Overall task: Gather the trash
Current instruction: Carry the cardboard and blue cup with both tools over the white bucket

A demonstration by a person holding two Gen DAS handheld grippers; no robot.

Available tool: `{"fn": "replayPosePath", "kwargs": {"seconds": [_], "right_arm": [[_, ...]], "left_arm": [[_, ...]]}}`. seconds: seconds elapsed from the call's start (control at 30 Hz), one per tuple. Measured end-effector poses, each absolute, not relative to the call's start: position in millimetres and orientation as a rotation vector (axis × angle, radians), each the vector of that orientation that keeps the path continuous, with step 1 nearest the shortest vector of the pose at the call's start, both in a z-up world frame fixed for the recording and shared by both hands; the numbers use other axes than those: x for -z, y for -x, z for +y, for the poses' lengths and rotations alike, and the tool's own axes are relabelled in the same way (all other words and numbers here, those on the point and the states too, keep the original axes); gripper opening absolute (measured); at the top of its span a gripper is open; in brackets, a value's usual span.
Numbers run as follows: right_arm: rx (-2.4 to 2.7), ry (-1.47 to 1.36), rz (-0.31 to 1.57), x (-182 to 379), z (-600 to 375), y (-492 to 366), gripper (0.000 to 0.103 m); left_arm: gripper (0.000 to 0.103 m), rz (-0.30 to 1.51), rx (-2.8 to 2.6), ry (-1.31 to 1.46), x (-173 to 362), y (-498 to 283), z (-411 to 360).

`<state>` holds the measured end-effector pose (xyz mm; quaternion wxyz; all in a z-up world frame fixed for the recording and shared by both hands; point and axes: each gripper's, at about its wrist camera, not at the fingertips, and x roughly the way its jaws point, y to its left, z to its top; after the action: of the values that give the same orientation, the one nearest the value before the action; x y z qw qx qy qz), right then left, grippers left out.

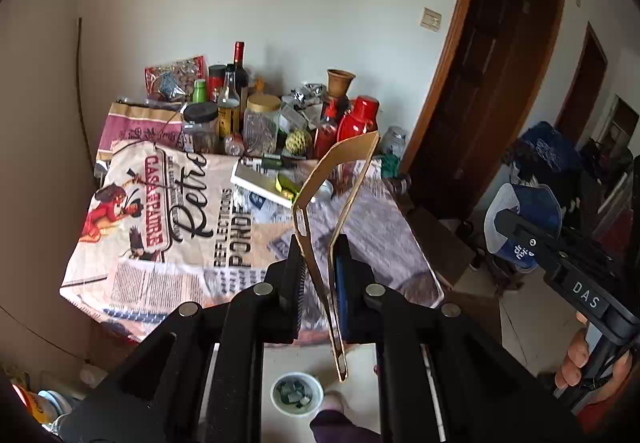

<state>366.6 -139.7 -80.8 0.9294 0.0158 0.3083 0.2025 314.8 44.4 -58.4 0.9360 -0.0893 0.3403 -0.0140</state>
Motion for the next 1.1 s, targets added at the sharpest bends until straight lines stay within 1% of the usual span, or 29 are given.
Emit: {"fn": "replayPosePath", "kwargs": {"seconds": [0.3,0.47,0.67,0.9,1.1], "right_arm": [[-0.341,-0.049,0.682,100,-120,-288,0.025],[-0.322,-0.058,0.74,113,-115,-260,0.025],[-0.328,-0.047,0.824,137,-109,-255,0.025],[-0.365,-0.043,0.944,189,-110,-266,0.025],[-0.405,-0.014,1.046,257,-110,-284,0.025]], "left_arm": [[0.012,0.751,0.094,0.141,82,-232,65],[0.012,0.806,0.128,0.144,100,-209,69],[0.012,0.886,0.14,0.158,130,-198,68],[0.012,1.008,0.112,0.195,190,-208,63],[0.012,1.124,0.065,0.227,267,-226,54]]}}
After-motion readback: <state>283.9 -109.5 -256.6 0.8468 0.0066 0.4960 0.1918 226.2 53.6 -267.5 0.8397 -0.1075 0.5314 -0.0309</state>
